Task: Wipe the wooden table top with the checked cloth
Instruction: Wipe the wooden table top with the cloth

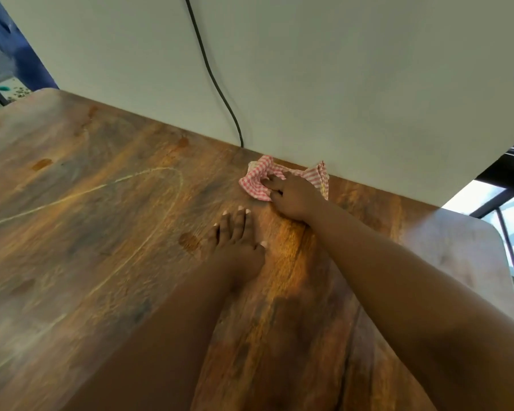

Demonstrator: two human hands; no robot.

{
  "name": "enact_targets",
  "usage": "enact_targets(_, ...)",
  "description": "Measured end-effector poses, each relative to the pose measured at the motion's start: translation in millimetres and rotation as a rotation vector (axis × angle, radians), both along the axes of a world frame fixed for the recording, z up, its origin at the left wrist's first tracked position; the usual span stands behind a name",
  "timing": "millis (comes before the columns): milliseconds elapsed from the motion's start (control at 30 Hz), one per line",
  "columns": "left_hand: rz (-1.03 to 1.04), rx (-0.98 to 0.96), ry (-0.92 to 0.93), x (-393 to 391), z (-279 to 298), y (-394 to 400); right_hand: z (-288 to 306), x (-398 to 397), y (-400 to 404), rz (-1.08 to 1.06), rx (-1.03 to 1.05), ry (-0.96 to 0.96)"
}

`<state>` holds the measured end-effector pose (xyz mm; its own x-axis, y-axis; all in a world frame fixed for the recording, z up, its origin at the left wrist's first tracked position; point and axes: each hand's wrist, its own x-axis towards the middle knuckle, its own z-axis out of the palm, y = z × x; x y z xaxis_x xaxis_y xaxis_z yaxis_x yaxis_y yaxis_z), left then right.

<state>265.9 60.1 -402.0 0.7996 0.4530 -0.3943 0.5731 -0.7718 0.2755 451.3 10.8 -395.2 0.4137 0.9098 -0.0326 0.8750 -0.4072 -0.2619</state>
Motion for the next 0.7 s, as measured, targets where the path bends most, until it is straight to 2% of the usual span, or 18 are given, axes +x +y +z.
enact_targets(100, -0.001, 0.006, -0.029, 0, -1, -1, -3, 5, -24, 0.075, 0.02, 0.02)
enact_targets(233, -0.004, 0.0, -0.051, -1, -4, 0, 1, 24, -37, -0.001, -0.041, 0.032)
enact_targets(433, -0.008, 0.018, -0.074, 0, -12, 1, 5, 30, 1, -0.117, -0.036, -0.016)
enact_targets(700, -0.003, 0.056, -0.142, -1, -18, 0, 2, 2, 41, 0.01, -0.06, 0.02)
